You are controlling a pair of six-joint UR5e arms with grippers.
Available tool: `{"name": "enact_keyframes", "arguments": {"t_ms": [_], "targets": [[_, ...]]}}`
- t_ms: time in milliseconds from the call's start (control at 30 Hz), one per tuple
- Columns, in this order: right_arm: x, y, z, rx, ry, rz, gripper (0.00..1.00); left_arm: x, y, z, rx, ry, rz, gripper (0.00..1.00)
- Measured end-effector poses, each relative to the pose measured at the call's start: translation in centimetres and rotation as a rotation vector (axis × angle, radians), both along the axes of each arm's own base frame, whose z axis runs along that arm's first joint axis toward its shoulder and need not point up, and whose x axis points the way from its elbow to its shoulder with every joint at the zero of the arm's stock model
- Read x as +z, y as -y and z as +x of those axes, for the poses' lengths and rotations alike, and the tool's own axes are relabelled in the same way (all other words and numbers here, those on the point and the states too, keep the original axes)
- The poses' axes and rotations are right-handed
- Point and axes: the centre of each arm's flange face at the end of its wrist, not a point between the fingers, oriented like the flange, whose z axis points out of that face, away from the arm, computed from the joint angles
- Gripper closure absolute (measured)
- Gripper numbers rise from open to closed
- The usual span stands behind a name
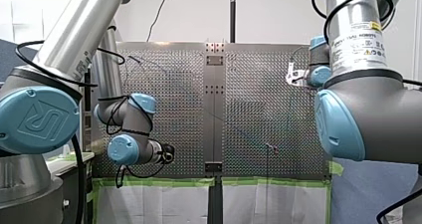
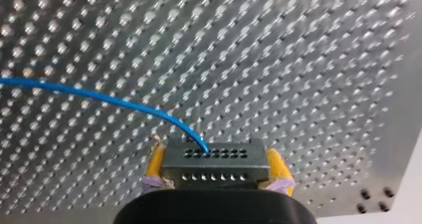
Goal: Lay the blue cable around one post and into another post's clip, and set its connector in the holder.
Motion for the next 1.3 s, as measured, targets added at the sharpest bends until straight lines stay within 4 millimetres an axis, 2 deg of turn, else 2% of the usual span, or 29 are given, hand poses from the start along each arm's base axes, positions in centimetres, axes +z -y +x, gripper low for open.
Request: {"name": "enact_keyframes", "arguments": {"t_ms": [333,767,1300], "targets": [[-0.7,0.7,-2.6,-0.021,-0.03,0.032,1.0,0.0,0.0,0.1,0.004,-0.01,-0.012,0.0],[0.5,1.9,-4.9,-0.017,-0.08,0.052,1.0,-0.1,0.1,0.1,0.01,-0.034,-0.022,0.0],[-0.9,3.8,-5.7,0.023,-0.113,0.097,1.0,-0.1,-0.2,0.2,0.036,-0.037,-0.018,0.0]]}}
